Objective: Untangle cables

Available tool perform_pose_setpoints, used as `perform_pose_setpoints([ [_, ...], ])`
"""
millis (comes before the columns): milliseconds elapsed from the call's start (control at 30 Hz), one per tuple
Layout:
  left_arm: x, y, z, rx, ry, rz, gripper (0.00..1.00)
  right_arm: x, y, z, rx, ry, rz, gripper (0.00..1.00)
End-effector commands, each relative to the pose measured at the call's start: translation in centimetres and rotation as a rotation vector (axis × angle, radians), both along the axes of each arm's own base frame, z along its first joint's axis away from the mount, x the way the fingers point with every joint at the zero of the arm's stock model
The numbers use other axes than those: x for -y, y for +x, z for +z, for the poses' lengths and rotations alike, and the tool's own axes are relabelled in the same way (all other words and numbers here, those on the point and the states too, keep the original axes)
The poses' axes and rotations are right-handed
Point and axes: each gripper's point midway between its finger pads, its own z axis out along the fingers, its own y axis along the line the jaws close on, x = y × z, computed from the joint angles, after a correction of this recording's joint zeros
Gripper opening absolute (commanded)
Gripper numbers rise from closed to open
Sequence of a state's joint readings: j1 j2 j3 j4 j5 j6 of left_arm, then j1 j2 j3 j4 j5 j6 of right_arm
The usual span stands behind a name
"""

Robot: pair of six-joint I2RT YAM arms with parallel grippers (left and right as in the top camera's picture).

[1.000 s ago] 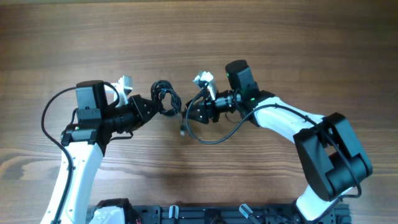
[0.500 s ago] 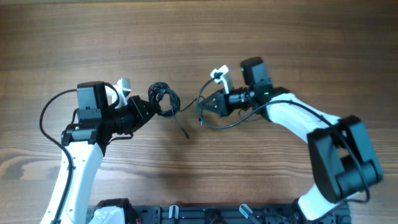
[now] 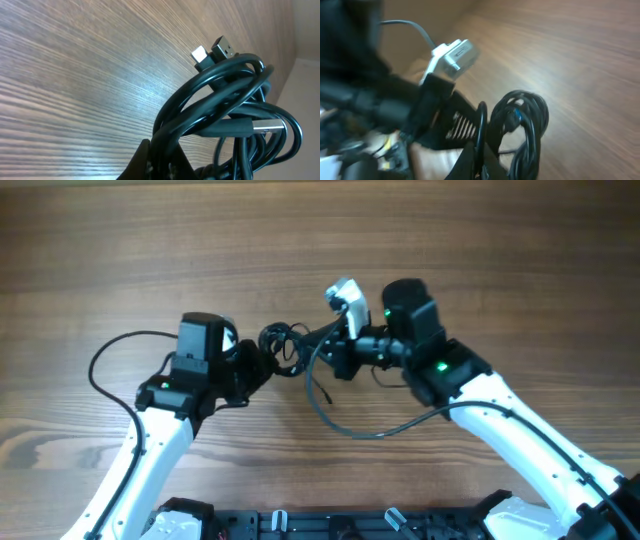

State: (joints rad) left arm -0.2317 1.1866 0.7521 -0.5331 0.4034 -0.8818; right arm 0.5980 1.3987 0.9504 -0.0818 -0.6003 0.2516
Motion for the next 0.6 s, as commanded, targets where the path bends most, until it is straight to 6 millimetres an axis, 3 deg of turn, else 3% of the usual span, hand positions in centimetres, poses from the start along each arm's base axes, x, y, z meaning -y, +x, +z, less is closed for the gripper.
perform_pose_setpoints([
  [0,1.7,-0.2,0.8,-0.016,-0.030,0.020,0.04,0.9,3.0,-1.6,0.113,-0.158,-0.250,0.05],
  [133,2.6,-0.8,0.8,-0.020,-0.033,-0.014,0.04,2.3,4.3,-2.5,0.227,-0.301,-0.355,0.05],
  [300,2.7,-0.6,0.9,-0.013,-0.036,-0.013,0.04,3.1,3.1,-4.9,0.189,-0.405,-0.302,0.05],
  [333,2.8,-0.2,1.2,-0.010,-0.055,0.011,0.04,2.5,1.8,-6.2,0.151,-0.425,-0.221,0.04],
  [567,3.0,0.4,1.7,0.013,-0.076,0.024,0.04,-0.2,-0.9,-8.2,0.144,-0.451,-0.092,0.05],
])
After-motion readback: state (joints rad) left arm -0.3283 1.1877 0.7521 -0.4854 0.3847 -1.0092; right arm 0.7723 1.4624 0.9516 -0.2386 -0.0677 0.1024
